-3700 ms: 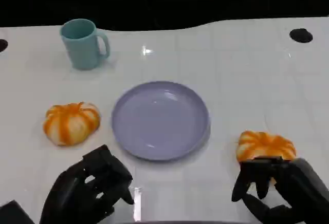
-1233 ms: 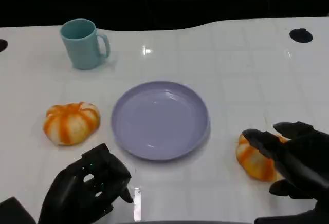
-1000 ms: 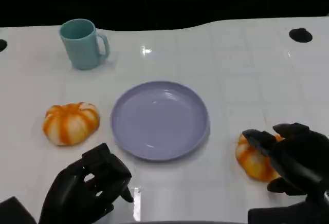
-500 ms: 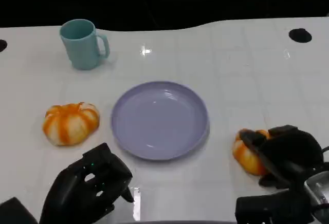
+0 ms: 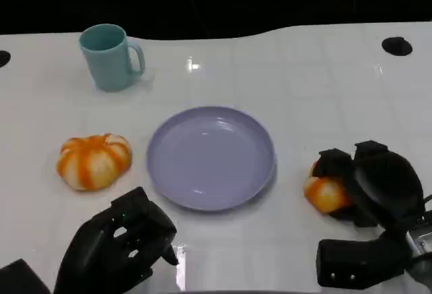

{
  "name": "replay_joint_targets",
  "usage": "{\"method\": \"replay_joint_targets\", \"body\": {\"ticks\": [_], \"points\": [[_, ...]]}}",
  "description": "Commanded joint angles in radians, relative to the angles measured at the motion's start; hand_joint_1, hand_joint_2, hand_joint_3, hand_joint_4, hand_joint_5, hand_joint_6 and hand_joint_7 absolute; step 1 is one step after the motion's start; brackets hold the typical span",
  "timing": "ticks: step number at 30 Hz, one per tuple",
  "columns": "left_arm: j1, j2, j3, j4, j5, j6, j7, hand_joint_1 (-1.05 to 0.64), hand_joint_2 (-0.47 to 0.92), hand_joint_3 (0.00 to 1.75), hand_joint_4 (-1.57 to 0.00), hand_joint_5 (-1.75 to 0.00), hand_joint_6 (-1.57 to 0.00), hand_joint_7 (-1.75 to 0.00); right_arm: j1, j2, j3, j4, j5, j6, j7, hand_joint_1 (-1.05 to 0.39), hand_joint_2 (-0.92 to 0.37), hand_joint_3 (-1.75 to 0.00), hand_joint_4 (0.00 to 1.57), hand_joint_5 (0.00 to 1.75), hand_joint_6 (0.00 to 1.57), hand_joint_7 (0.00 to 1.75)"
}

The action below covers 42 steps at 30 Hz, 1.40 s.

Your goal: Grasp the bread from the table and place it into the plate.

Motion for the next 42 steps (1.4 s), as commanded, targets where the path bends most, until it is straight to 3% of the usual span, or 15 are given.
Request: {"method": "replay_joint_targets", "body": {"ticks": [1,6,12,17,22,29,38,42], "points": [[0.011,0.008,0.006,-0.010,0.002,-0.004,0.010,-0.58,0.92,0.32,-0.60,-1.75,-0.59,-1.43,-0.037,-0.004,0.001,0.055,0.030,-0.044,-0.094,-0.14,-0.44,-1.08,0.97,1.75,0.79,1.63],[0.010,0.005,0.005,-0.012,0.001,0.002,0.014,-0.57,0.92,0.32,-0.60,-1.75,-0.59,-1.43,-0.056,-0.003,-0.008,0.051,0.061,-0.101,-0.155,-0.13,-0.39,-1.21,0.99,1.75,0.74,1.73],[0.007,0.005,0.003,-0.008,0.005,0.001,0.014,-0.57,0.92,0.32,-0.60,-1.75,-0.58,-1.43,-0.057,-0.001,-0.035,-0.036,0.152,-0.191,-0.109,-0.10,-0.35,-1.27,0.99,1.75,0.73,1.75],[0.003,0.004,0.003,0.000,0.002,-0.001,0.010,-0.57,0.92,0.32,-0.60,-1.75,-0.57,-1.44,-0.056,0.037,-0.060,-0.144,0.262,-0.202,0.045,-0.10,-0.31,-1.38,0.98,1.75,0.73,1.75],[0.005,0.004,0.000,0.001,0.010,-0.001,0.014,-0.57,0.92,0.32,-0.60,-1.75,-0.57,-1.44,-0.097,0.092,-0.056,-0.159,0.299,-0.193,0.141,-0.10,-0.25,-1.45,0.99,1.75,0.73,1.75],[0.005,0.002,-0.003,0.007,0.006,-0.011,0.004,-0.57,0.92,0.32,-0.59,-1.75,-0.56,-1.44,-0.180,0.182,-0.035,-0.064,0.300,-0.216,0.173,-0.15,-0.20,-1.50,1.00,1.75,0.74,1.73],[0.006,-0.003,-0.009,0.007,0.011,-0.012,0.010,-0.57,0.92,0.33,-0.59,-1.75,-0.56,-1.46,-0.322,0.285,-0.002,0.207,0.286,-0.254,0.110,-0.15,-0.23,-1.50,1.01,1.75,0.75,1.75],[0.009,-0.007,-0.012,0.006,0.011,-0.013,0.009,-0.57,0.92,0.33,-0.59,-1.75,-0.56,-1.46,-0.371,0.320,-0.009,0.301,0.313,-0.241,0.153,-0.15,-0.26,-1.49,0.99,1.75,0.73,1.74]]}}
